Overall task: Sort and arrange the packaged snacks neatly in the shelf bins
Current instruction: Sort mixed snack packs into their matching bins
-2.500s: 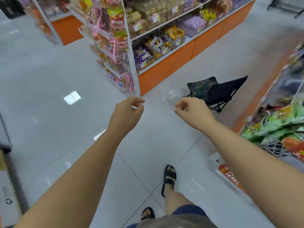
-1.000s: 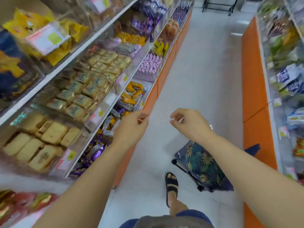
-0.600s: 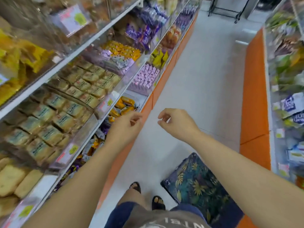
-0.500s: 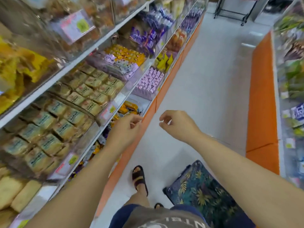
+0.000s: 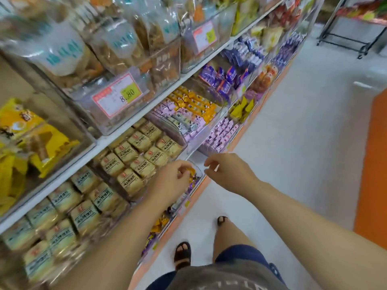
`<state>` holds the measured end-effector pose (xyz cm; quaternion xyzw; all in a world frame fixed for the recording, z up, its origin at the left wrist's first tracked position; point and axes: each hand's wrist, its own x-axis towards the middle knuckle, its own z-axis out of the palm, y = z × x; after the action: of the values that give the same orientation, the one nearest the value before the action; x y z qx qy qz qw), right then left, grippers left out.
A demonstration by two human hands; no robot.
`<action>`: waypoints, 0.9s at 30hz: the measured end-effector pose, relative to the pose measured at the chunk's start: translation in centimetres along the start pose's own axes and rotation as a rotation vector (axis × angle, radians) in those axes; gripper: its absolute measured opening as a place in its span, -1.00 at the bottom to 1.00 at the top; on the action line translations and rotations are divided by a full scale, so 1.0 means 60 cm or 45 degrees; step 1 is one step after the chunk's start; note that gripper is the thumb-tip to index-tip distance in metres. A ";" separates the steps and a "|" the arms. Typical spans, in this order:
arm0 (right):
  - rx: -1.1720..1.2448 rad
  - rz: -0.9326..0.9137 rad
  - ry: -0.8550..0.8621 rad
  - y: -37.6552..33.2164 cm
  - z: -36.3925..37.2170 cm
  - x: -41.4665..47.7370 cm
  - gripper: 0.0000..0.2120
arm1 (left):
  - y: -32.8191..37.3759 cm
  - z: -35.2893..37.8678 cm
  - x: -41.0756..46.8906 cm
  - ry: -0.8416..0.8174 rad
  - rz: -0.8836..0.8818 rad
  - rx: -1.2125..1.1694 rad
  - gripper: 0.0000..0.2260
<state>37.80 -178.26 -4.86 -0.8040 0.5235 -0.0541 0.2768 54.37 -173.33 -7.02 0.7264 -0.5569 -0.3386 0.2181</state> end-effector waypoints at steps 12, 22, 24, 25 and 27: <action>-0.256 -0.585 -0.493 0.038 0.020 0.180 -0.86 | -0.023 0.082 0.029 0.493 -0.539 -0.076 -0.79; -0.275 -0.635 -0.747 0.089 0.188 0.197 -0.80 | -0.169 0.191 -0.027 0.530 -0.776 -0.081 -0.83; -0.245 -0.639 -0.706 0.098 0.249 0.211 -0.81 | -0.235 0.215 -0.022 0.540 -0.750 -0.030 -0.82; -0.228 -0.648 -0.663 0.103 0.284 0.220 -0.83 | -0.272 0.228 -0.019 0.533 -0.735 0.010 -0.80; -0.154 -0.690 -0.578 0.116 0.359 0.237 -0.85 | -0.347 0.254 -0.015 0.531 -0.708 0.109 -0.77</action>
<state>46.64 -184.36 -29.35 -0.9201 0.2187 0.0854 0.3136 56.80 -165.63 -31.53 0.9123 -0.2950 -0.2058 0.1957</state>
